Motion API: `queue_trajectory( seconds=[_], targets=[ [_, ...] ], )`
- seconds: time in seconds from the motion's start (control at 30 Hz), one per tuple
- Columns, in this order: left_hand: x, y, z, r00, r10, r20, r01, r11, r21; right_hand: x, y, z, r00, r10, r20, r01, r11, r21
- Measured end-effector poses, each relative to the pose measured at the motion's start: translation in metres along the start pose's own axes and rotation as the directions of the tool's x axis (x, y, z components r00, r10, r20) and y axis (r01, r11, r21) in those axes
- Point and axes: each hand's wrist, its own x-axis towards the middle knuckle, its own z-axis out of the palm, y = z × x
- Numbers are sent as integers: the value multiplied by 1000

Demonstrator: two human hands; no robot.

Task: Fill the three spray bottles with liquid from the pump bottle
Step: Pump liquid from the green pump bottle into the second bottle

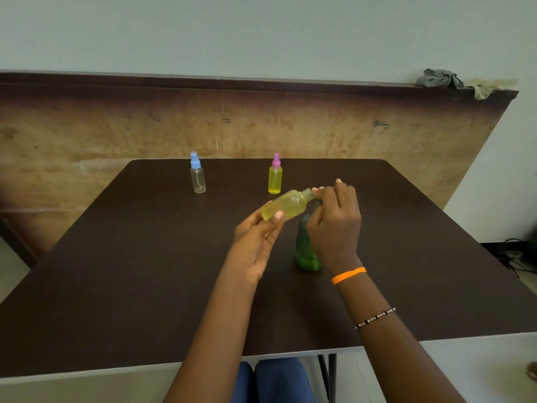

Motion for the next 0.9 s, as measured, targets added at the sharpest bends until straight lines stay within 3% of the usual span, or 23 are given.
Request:
queue_trajectory(
  seconds=[0.3,0.6,0.8,0.9],
  targets=[
    [-3,2,5,1000,-7,1,7,1000,-17,24,-7,-13,996,-10,93,9,1000,10],
    [-4,-1,2,999,-48,6,48,999,-26,0,5,7,996,-40,-83,42,999,28],
    [-6,2,5,999,-32,-7,32,999,-43,20,-6,-6,996,-53,75,58,996,-67],
    [-4,1,3,999,-30,-13,30,999,-34,15,-4,-4,996,-78,46,82,992,-97]
  ],
)
